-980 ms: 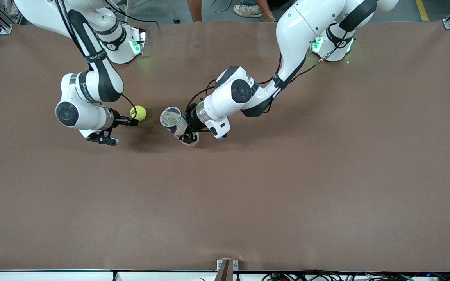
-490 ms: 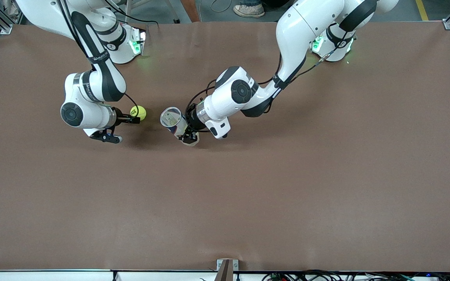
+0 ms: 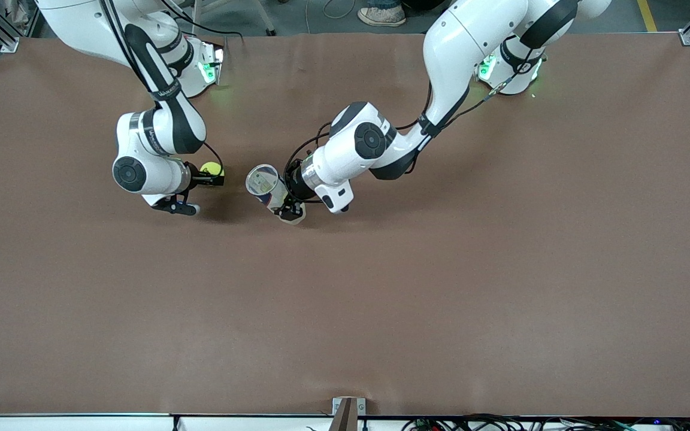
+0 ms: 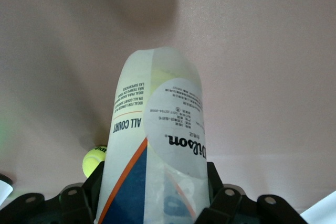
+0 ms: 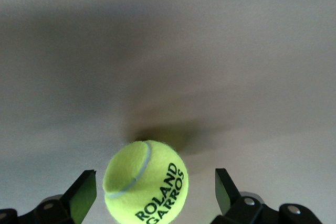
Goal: Insert tennis ball vertically with right arm
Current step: 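Grasp the second ball and carry it over the can with the right gripper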
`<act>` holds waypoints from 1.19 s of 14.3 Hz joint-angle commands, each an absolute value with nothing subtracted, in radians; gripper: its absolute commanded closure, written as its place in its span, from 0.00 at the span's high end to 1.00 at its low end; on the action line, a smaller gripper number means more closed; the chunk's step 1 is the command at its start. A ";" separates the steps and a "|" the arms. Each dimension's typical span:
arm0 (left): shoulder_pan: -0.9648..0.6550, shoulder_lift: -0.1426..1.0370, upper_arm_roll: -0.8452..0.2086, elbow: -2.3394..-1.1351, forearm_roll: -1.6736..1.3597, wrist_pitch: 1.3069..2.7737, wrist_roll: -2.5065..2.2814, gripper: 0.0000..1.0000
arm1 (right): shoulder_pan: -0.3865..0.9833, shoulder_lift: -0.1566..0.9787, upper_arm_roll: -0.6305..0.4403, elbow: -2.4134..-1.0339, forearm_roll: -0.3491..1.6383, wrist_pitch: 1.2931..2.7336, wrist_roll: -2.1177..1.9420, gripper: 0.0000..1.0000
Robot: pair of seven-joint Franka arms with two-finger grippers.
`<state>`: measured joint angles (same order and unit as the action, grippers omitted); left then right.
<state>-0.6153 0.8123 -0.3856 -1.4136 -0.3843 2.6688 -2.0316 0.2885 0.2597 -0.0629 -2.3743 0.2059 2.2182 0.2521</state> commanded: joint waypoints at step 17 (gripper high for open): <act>-0.618 0.825 -0.385 -1.387 -0.403 2.675 -2.005 0.76 | 0.311 0.098 -0.072 -2.133 0.216 1.804 0.265 0.42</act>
<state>-0.6151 0.8128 -0.3845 -1.4126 -0.3843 2.6688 -2.0314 0.3248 0.1465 -0.0680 -2.2635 0.2104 1.9732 0.2540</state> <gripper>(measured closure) 0.238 0.344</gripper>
